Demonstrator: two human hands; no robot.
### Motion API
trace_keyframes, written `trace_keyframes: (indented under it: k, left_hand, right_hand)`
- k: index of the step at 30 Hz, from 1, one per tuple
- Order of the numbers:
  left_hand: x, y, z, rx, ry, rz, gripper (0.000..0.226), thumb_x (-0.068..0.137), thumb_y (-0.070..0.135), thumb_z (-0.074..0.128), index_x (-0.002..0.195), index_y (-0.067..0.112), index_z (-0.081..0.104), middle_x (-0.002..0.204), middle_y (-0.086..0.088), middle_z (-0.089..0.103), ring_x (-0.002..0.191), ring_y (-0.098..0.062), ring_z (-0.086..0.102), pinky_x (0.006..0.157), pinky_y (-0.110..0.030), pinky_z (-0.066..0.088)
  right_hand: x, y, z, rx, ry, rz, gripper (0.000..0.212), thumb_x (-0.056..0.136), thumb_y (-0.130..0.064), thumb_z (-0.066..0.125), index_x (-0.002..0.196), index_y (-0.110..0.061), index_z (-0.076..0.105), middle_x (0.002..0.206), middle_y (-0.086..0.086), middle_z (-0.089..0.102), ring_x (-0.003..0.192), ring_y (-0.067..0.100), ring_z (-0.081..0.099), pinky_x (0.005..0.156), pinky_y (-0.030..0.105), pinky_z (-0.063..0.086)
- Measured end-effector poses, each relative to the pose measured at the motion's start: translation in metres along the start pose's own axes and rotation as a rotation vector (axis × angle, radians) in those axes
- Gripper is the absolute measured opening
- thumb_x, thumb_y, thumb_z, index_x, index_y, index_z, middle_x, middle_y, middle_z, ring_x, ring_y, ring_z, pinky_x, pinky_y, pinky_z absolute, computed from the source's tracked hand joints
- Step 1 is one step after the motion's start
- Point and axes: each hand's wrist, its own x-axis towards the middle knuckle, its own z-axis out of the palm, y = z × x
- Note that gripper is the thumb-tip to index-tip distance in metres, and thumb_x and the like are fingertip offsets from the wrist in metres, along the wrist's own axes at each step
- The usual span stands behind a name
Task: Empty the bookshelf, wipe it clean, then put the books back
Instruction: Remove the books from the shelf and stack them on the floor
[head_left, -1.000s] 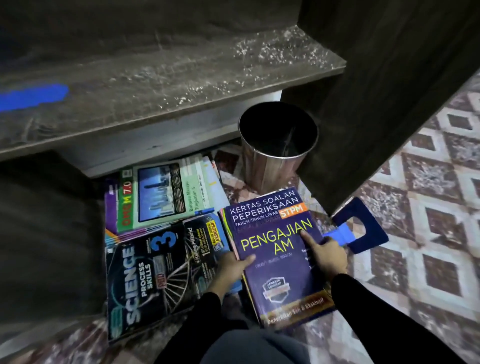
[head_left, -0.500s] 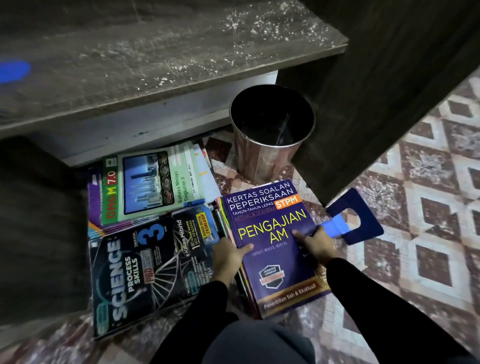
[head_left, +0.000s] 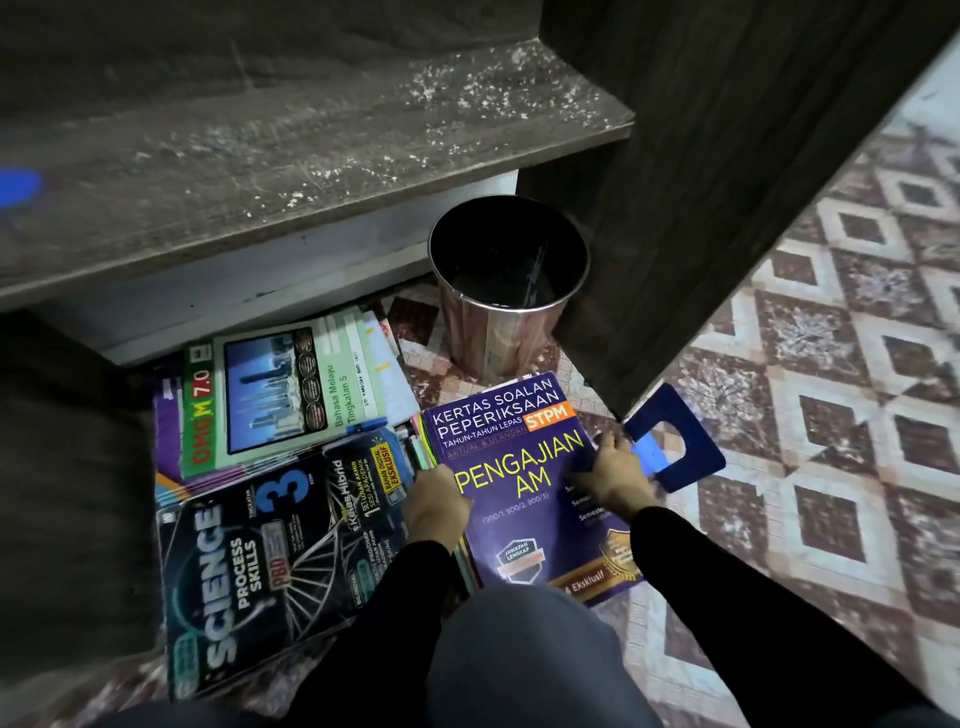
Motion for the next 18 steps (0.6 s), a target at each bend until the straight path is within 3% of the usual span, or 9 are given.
trace_keyframes:
  k: [7,12,18]
  left_hand:
    - [-0.013,0.007,-0.042,0.197,0.035,0.139,0.037,0.088,0.040,0.060,0.112,0.012,0.060,0.117,-0.010,0.061,0.109,-0.028,0.060,0.084,-0.033,0.049]
    - [-0.034,0.000,-0.081,0.324,0.135,0.189,0.036,0.091,0.032,0.054,0.119,0.010,0.059,0.122,-0.013,0.061,0.115,-0.029,0.058,0.090,-0.034,0.047]
    - [-0.068,-0.023,-0.137,0.416,0.250,0.128,0.033,0.093,0.027,0.052,0.122,0.012,0.058,0.126,-0.011,0.059,0.117,-0.029,0.056,0.091,-0.034,0.047]
  right_hand:
    - [-0.015,-0.025,-0.028,-0.148,-0.019,-0.167,0.060,0.085,-0.044,0.059,0.136,-0.014,0.047,0.139,0.015,0.044,0.128,0.033,0.041,0.104,0.039,0.039]
    - [-0.040,-0.067,-0.044,-0.244,0.013,-0.334,0.043,0.089,-0.041,0.056,0.122,-0.012,0.055,0.130,0.014,0.056,0.119,0.029,0.053,0.093,0.032,0.042]
    - [-0.086,-0.133,-0.052,-0.295,0.068,-0.549,0.042,0.091,-0.039,0.055,0.122,-0.009,0.054,0.128,0.016,0.057,0.119,0.031,0.054,0.092,0.035,0.044]
